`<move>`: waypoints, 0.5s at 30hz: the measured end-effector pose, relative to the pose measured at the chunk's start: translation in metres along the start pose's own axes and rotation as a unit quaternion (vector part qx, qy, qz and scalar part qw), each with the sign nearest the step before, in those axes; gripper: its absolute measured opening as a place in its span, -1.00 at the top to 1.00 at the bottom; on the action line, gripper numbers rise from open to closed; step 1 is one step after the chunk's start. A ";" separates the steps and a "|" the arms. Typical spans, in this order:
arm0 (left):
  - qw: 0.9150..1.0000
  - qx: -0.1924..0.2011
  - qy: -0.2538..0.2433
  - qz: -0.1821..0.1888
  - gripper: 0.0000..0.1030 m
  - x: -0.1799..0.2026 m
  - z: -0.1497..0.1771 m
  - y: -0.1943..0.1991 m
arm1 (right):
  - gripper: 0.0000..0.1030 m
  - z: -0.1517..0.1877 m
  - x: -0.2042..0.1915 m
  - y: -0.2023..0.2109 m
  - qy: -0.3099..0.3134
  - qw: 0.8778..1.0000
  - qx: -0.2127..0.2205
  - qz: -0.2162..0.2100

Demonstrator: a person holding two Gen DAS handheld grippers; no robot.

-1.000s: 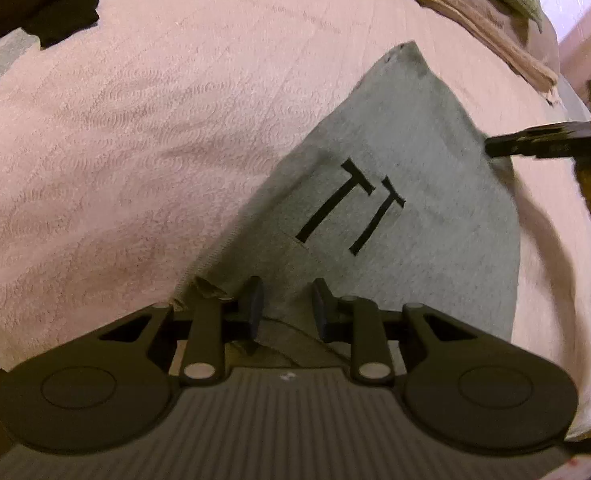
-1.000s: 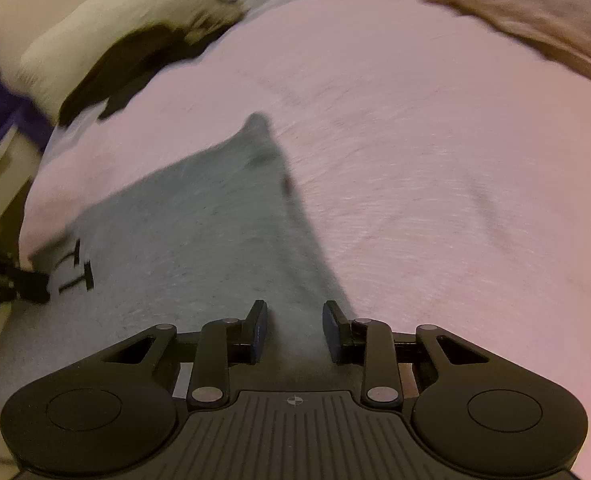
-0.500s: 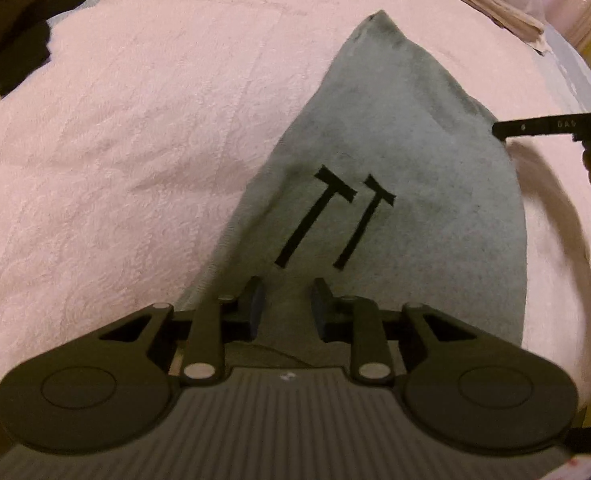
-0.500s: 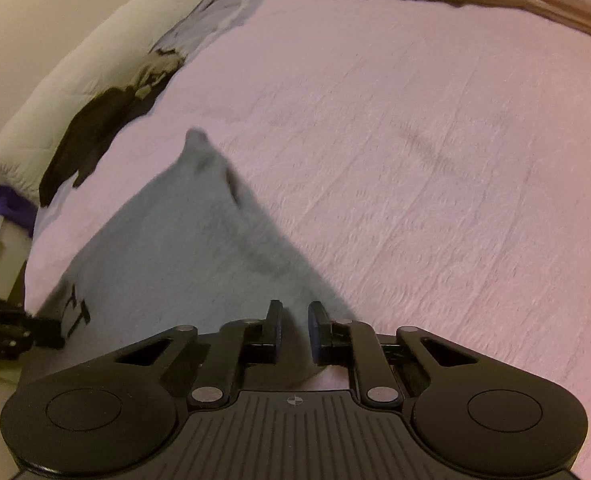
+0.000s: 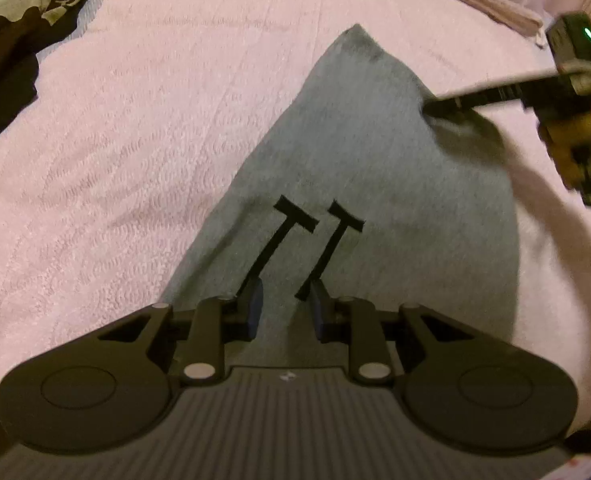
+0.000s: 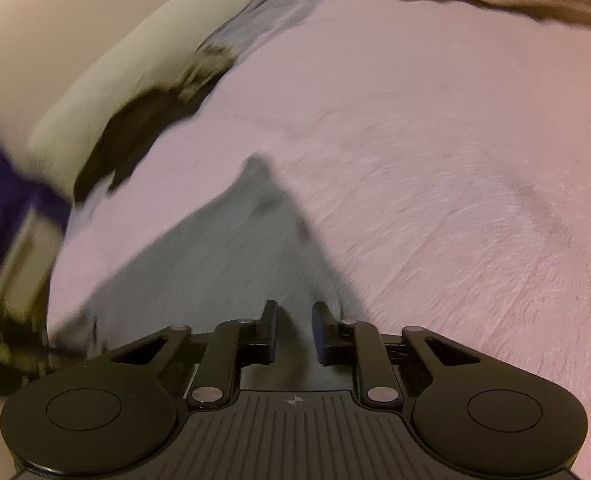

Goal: Fold large clothes

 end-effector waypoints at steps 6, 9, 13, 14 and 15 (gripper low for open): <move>1.000 -0.004 -0.002 -0.013 0.60 0.001 0.003 0.014 | 0.74 -0.005 0.000 0.037 -0.017 0.999 0.030 0.038; 1.000 -0.009 -0.008 -0.017 0.60 0.000 0.004 0.018 | 0.55 0.007 -0.006 0.049 -0.051 0.998 0.027 0.015; 0.999 -0.029 -0.025 -0.031 0.58 -0.013 0.011 0.012 | 0.53 0.033 0.013 0.058 -0.074 0.996 0.019 0.044; 0.999 -0.033 -0.022 -0.029 0.57 -0.019 0.013 0.011 | 0.53 0.033 0.015 0.065 -0.079 0.995 0.025 0.055; 0.999 -0.037 -0.021 -0.026 0.56 -0.023 0.015 0.011 | 0.53 0.033 0.013 0.071 -0.079 0.994 0.030 0.066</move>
Point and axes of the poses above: each gripper's, at about its wrist camera, not at the fingertips, and y roughly against the way its jaws point, x to its right, z to its underside, the point moved 9 cm from there along -y, roughly the way its jaws point, and after that the axes turned 5 degrees about x, right-handed, at the moved point
